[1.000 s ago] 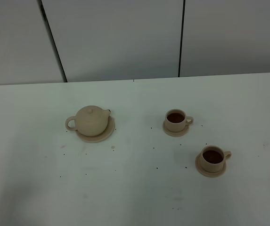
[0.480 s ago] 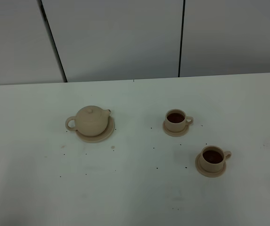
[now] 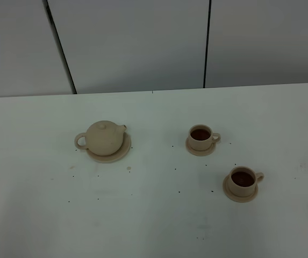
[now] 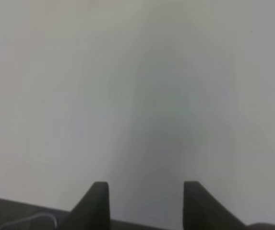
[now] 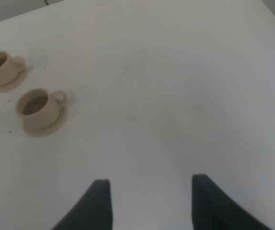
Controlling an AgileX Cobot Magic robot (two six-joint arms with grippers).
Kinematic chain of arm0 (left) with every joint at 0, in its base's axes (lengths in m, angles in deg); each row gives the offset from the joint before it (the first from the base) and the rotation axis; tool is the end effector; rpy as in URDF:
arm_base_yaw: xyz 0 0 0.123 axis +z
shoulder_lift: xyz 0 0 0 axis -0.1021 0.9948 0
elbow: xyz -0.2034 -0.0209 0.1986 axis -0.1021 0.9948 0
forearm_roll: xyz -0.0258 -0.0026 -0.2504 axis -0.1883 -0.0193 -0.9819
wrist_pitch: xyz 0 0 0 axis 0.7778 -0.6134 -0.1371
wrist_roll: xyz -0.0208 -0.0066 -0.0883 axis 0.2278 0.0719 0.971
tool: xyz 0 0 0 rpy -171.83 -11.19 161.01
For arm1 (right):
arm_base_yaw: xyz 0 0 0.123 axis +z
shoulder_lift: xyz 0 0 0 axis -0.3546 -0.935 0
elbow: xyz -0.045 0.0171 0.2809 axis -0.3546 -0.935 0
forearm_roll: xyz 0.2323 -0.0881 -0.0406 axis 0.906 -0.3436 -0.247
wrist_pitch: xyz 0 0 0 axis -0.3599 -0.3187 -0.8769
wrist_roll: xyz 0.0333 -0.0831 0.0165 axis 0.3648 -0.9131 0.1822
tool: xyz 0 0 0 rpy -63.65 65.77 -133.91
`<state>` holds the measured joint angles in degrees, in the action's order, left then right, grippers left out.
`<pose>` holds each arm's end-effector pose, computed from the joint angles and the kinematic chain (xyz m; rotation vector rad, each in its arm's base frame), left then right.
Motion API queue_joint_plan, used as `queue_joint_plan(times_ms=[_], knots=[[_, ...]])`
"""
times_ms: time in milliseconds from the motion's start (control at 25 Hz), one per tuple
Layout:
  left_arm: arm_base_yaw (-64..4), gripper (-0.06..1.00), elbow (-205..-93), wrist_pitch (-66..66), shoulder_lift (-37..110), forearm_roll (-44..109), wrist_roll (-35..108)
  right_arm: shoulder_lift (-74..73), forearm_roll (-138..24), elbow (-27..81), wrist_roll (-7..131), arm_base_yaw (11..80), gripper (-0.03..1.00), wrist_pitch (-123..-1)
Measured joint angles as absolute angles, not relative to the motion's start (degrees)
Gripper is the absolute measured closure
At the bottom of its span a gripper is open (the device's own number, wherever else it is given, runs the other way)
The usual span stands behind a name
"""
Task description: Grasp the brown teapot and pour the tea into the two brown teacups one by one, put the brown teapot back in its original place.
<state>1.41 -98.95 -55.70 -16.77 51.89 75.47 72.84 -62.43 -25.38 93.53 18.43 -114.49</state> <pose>0.0469 0.0136 0.2758 -0.2297 2.3391 0.1424 -0.0044 0.0035 0.2725 0.1922 2.0544 0.1161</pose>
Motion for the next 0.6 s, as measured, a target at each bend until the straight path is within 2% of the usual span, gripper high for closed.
queue_joint_plan(times_ms=[600], knots=[[1.41, 0.52, -98.50, -55.84, -33.60, 51.68, 73.60, 72.84, -62.43, -25.38, 93.53, 18.43, 0.59, -114.49]])
